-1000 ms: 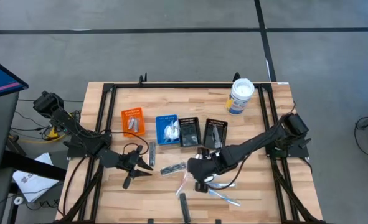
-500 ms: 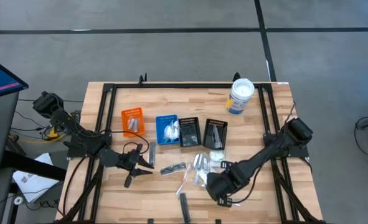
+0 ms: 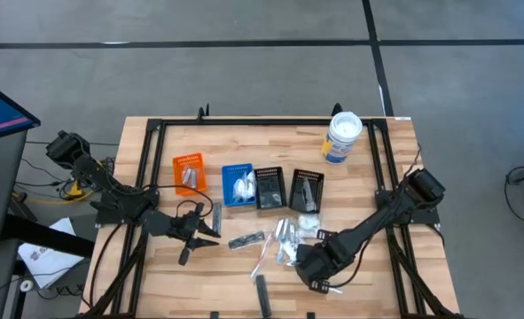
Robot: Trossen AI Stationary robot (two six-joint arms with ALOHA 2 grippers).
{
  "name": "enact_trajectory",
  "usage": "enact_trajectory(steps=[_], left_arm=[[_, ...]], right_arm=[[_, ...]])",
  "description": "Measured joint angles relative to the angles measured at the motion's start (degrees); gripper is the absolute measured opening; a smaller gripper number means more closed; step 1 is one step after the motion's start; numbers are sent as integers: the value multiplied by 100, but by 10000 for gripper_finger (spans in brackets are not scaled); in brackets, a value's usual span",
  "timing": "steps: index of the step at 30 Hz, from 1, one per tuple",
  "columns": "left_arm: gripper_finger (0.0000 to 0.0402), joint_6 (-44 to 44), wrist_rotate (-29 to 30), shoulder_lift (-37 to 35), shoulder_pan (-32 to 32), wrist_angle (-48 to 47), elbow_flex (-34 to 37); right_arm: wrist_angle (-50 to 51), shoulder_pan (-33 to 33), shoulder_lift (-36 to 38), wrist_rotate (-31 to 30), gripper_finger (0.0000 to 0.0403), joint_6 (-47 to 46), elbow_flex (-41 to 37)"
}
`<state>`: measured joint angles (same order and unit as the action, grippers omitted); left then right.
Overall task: Pick & Place Travel size toiletries
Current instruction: Put the orange toothbrush into the left black bin
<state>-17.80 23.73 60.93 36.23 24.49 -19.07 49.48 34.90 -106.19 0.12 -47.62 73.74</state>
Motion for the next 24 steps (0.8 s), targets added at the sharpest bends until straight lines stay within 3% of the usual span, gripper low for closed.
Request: enact_trajectory(steps=[5,10,24], left_arm=[[90,0,0,0,0,2,0],[90,0,-2,0,0,4,0],[90,0,0,0,0,7,0]], right_arm=[[16,-5,0,-38,205,1,-95],[203,37,0,-159,226,37,-167],[46,35,0,-35,186,-134,-611]])
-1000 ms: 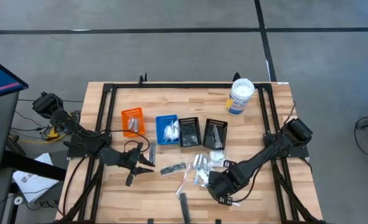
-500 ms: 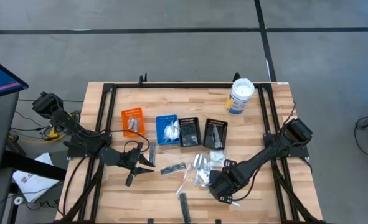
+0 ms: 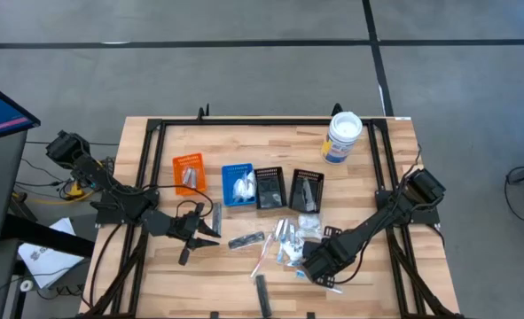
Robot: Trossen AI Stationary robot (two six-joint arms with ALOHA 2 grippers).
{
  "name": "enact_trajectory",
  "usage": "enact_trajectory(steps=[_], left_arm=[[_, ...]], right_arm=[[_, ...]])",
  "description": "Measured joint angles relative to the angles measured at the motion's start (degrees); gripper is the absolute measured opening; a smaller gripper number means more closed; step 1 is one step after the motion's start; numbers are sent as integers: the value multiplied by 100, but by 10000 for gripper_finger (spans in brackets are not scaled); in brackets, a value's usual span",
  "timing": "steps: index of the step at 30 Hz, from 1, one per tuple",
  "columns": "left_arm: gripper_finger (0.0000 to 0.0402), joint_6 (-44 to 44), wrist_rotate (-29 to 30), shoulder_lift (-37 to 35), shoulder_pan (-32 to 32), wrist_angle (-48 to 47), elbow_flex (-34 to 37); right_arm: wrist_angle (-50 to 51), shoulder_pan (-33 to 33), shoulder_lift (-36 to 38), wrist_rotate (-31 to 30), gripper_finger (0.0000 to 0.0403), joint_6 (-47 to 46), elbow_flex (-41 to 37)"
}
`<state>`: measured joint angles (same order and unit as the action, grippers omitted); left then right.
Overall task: Pick & Place Travel size toiletries
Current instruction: Put the orange toothbrush into the left black bin
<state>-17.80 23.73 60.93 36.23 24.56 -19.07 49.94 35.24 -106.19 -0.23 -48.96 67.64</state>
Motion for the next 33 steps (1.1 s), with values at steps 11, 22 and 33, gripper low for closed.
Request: enact_trajectory(steps=[11,22,33], left_arm=[[90,0,2,0,0,0,0],[90,1,2,0,0,0,0],[90,61,4,0,0,0,-2]], right_arm=[[-293,-90,0,22,145,314,-4],[-853,-76,0,20,170,299,-374],[-742,-175,6,126,32,315,-433]])
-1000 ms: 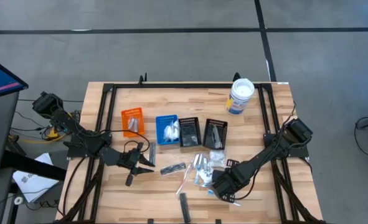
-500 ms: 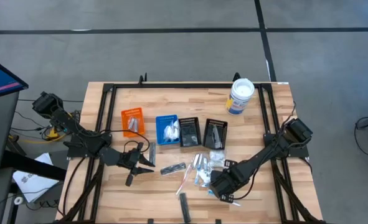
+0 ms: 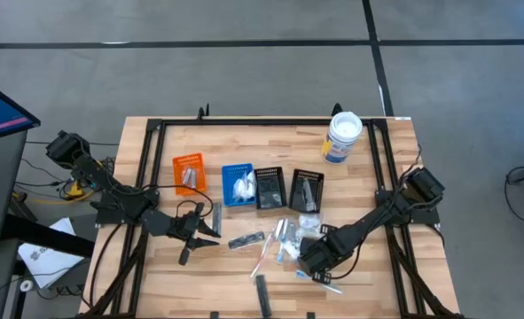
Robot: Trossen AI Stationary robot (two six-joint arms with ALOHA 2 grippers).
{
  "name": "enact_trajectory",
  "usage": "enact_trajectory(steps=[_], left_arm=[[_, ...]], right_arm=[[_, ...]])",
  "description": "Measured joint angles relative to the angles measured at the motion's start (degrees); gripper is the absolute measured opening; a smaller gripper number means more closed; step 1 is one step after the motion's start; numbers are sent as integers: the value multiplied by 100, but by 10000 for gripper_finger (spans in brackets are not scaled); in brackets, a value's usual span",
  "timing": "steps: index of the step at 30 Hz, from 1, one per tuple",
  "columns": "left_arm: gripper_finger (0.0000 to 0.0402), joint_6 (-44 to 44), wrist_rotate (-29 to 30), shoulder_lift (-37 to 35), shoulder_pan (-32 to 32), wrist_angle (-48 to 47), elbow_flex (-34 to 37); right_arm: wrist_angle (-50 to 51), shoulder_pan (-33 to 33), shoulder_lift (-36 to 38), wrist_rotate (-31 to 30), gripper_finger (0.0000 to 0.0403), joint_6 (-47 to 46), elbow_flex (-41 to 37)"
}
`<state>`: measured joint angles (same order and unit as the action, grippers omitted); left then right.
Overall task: Pick & Place Travel size toiletries
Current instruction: Put the orange toothbrush into the left black bin, then put the blue toothbrush into the left black bin
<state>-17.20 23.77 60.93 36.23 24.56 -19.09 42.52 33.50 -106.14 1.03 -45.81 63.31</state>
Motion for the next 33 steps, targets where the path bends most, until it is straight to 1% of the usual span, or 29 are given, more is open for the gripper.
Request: enact_trajectory(steps=[1,2,6,10,13,16,20,22,25,28,31,33], left_arm=[[90,31,0,0,0,0,0],[90,46,0,0,0,0,2],[90,47,0,0,0,0,0],[90,47,0,0,0,1,0],[90,47,1,0,0,8,0],[90,47,0,0,0,15,0],[90,47,0,0,0,44,0],[90,47,0,0,0,44,0],[90,47,0,0,0,46,0],[90,57,0,0,0,46,0],[90,73,0,0,0,52,0],[90,73,0,0,0,57,0]], right_arm=[[41,1,-1,38,18,77,44],[131,8,1,42,15,90,102],[590,-17,3,48,25,99,453],[929,-2,3,-90,8,438,1027],[963,27,156,-683,15,762,1514],[769,-29,471,-1560,10,1102,1921],[194,-185,1150,-2639,7,1348,2070],[-89,-315,1495,-2813,5,1502,2030],[-572,-563,1899,-2814,5,1707,1764],[-1005,-971,2182,-2741,5,1706,1377],[-1911,-1661,2356,-2117,5,1478,698],[-2986,-2244,2412,-1511,5,1306,54]])
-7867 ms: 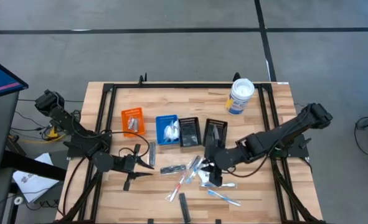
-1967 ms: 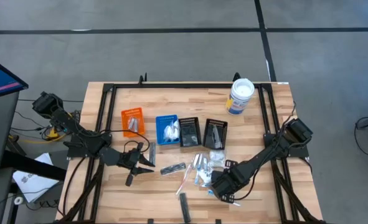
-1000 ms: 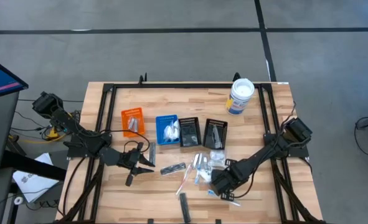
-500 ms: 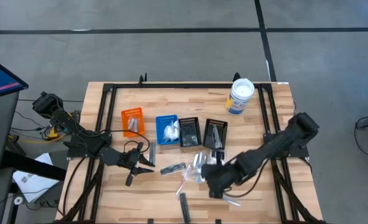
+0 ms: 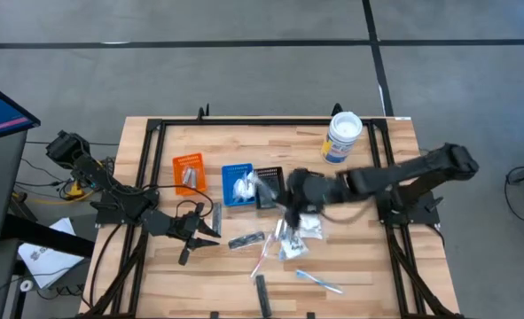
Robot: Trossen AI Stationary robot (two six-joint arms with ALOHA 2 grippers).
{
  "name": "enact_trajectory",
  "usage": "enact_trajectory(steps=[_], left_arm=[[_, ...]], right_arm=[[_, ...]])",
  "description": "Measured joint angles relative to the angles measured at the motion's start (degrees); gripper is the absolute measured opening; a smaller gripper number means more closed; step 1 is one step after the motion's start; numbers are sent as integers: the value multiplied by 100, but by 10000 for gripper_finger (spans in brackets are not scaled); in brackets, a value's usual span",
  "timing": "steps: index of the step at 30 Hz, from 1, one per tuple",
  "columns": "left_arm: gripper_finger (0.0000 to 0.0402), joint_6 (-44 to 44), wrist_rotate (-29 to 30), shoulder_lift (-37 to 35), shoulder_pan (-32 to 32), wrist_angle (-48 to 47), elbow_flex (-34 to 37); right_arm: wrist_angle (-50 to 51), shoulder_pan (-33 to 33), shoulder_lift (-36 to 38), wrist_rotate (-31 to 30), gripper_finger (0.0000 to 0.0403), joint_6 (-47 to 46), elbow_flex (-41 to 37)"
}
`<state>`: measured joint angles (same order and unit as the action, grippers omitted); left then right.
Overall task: Pick & Place Travel size toiletries
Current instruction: Put the blue toothbrush into the left black bin
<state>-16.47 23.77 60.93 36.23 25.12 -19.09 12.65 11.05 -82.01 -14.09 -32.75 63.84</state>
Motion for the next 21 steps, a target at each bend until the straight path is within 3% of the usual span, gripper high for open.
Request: enact_trajectory(steps=[5,10,14,21], left_arm=[[90,-17,-1,-2,2,41,0],[90,-10,-2,-2,2,43,-2],[90,31,0,-2,2,43,-2],[90,21,20,-2,2,111,-2]], right_arm=[[-2710,-1358,25,1028,5,-969,-1593],[-3571,-2106,-74,964,5,-1647,-2320],[-3857,-1903,-337,967,7,-1894,-2304],[-3355,-1239,-1125,-5,5,-2600,-1979]])
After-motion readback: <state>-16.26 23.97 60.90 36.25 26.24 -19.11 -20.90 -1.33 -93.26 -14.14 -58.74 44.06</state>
